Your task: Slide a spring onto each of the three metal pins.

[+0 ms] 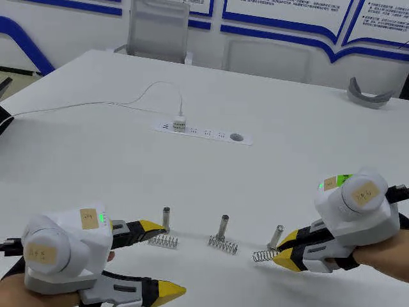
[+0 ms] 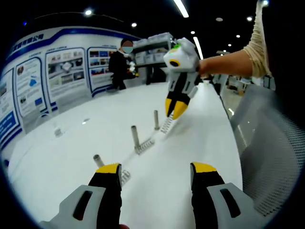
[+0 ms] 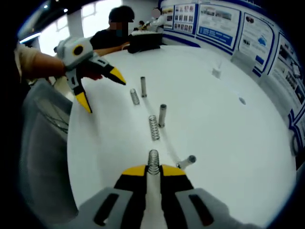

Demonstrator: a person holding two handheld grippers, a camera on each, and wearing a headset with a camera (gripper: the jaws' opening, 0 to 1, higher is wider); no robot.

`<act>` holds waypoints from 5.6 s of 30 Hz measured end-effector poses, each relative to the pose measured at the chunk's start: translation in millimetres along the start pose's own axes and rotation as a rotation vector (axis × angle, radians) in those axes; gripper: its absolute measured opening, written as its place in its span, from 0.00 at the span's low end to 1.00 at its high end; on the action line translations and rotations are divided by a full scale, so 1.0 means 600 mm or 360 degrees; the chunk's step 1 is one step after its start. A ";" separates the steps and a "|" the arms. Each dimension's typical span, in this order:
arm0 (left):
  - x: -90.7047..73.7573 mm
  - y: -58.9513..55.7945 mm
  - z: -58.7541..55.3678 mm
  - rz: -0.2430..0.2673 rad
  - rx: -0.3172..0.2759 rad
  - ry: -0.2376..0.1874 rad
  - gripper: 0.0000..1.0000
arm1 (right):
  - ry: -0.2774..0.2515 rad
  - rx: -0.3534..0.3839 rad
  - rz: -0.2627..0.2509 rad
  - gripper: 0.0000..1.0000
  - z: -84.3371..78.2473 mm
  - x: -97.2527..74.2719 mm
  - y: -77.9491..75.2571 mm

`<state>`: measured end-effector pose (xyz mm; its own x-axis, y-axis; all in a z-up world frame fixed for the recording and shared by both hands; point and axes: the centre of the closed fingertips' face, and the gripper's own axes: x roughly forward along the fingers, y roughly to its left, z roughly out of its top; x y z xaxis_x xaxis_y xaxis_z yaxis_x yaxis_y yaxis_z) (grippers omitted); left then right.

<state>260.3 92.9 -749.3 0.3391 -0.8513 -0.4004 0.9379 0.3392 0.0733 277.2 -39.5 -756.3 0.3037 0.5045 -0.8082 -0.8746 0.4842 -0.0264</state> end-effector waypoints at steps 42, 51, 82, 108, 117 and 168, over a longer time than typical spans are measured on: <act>0.086 -0.053 0.053 -0.0181 0.0252 -0.0085 0.17 | 0.0048 -0.0260 0.0212 0.12 0.089 0.002 0.101; 0.089 -0.052 0.055 -0.0174 0.0260 -0.0081 0.11 | 0.0010 -0.0268 0.0198 0.12 0.100 0.000 0.101; 0.091 -0.052 0.058 -0.0183 0.0113 -0.0090 0.21 | -0.0073 -0.0221 0.0159 0.12 0.116 -0.008 0.095; 0.013 0.002 0.030 0.0001 -0.0092 -0.0115 0.47 | -0.0128 -0.0084 -0.0057 0.12 0.112 -0.076 0.004; -0.003 0.010 0.023 0.0052 -0.0121 -0.0125 0.50 | -0.0114 -0.0012 -0.0175 0.12 0.110 -0.089 -0.038; -0.021 0.023 0.008 0.0107 -0.0189 -0.0118 0.53 | 0.0017 0.0268 -0.0210 0.12 0.023 -0.017 -0.092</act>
<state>269.3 106.6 -738.8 0.4092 -0.8508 -0.3296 0.8992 0.4374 -0.0127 327.4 -61.4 -738.4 0.4068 0.4213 -0.8106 -0.7515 0.6588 -0.0347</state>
